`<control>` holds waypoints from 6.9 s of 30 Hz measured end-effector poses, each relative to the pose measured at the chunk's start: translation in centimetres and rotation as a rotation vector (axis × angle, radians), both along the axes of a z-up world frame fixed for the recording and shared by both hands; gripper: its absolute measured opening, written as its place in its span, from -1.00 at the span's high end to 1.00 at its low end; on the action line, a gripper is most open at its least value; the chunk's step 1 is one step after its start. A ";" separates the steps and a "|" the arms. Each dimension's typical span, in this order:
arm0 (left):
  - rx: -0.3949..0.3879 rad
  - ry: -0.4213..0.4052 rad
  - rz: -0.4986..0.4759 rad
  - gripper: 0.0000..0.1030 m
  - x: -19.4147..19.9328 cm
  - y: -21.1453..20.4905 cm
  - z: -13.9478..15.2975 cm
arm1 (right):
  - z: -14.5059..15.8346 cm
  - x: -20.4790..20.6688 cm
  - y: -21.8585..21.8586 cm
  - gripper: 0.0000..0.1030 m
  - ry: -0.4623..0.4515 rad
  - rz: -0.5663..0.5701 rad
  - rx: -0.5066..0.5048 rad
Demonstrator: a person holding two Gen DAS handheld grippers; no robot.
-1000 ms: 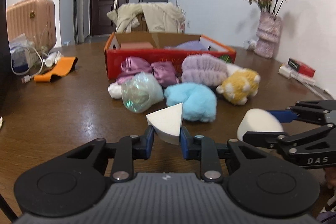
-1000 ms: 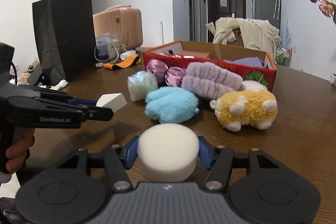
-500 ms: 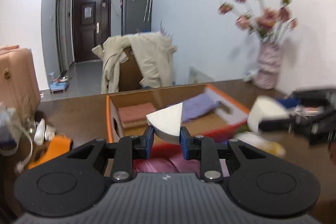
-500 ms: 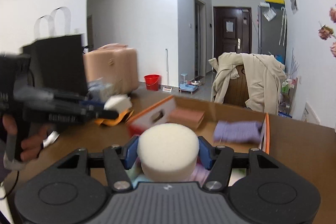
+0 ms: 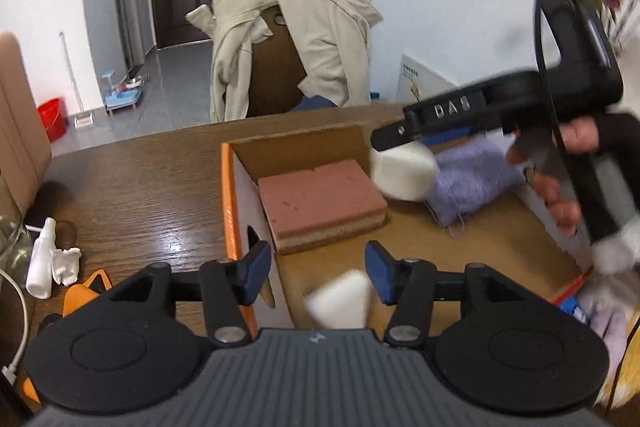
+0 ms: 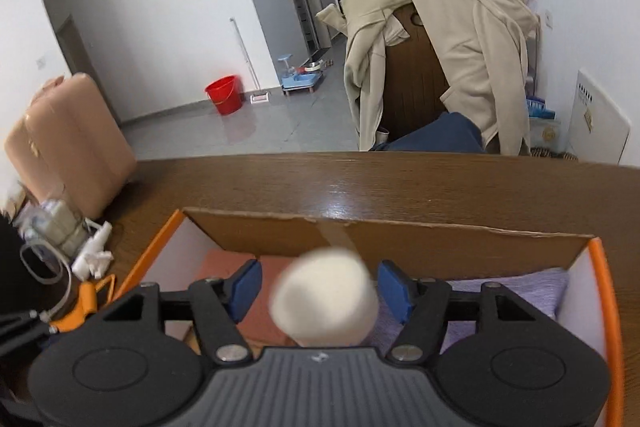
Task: Organize soft objects
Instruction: 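Lower the round sponge into the box with the right gripper while the left drops the wedge in, then move both grippers back over the plush toys on the table, then close both grippers on the yellow-and-white plush sheep, then carry the plush sheep into the cardboard box and open both grippers, then move both grippers back toward the remaining soft items, then close both grippers on the lilac terry towel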
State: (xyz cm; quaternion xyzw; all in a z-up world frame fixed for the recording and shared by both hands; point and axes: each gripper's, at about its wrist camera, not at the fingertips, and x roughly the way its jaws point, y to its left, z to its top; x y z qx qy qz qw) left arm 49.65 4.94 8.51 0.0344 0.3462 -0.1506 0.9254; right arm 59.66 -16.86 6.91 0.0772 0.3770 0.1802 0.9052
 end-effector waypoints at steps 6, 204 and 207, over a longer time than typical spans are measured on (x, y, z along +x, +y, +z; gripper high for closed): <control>-0.049 -0.001 0.063 -0.05 -0.1 1.1 1.8 | 1.6 -1.7 -0.9 -0.30 -0.026 0.007 -0.004; -0.242 0.006 0.085 0.74 -21.0 -10.1 -0.4 | -5.4 -27.0 -13.7 0.67 0.014 0.146 0.353; -0.255 -0.030 0.080 0.74 -22.4 -9.8 0.7 | -4.1 -28.0 -14.0 0.68 -0.016 0.151 0.364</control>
